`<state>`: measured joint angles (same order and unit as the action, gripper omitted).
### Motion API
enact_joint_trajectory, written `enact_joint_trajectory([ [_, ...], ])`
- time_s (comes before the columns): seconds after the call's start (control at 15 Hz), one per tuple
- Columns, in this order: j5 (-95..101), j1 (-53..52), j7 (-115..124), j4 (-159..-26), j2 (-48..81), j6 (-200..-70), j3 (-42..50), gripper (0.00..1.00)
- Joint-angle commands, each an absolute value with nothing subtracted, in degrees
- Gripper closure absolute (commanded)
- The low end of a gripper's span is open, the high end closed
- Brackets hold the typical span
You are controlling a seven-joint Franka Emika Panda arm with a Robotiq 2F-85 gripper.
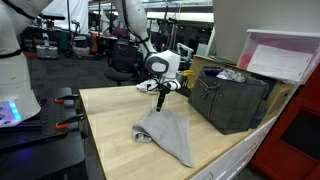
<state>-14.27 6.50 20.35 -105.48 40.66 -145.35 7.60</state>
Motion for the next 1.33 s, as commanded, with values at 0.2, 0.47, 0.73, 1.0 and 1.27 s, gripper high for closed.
enact_joint_trajectory([
  [0.2, -14.60, 6.72, 20.14, -99.21, 45.57, -140.34, 5.95, 0.00],
  [0.47, -13.52, 6.06, 20.45, -98.30, 47.89, -140.80, 6.92, 0.34],
  [0.73, -13.64, 6.18, 20.92, -99.88, 46.80, -141.20, 7.73, 0.63],
  [1.0, -14.43, 6.08, 20.30, -100.89, 45.43, -141.62, 6.67, 0.94],
  [1.27, -15.75, 5.48, 19.12, -102.80, 42.29, -142.92, 3.75, 0.97],
])
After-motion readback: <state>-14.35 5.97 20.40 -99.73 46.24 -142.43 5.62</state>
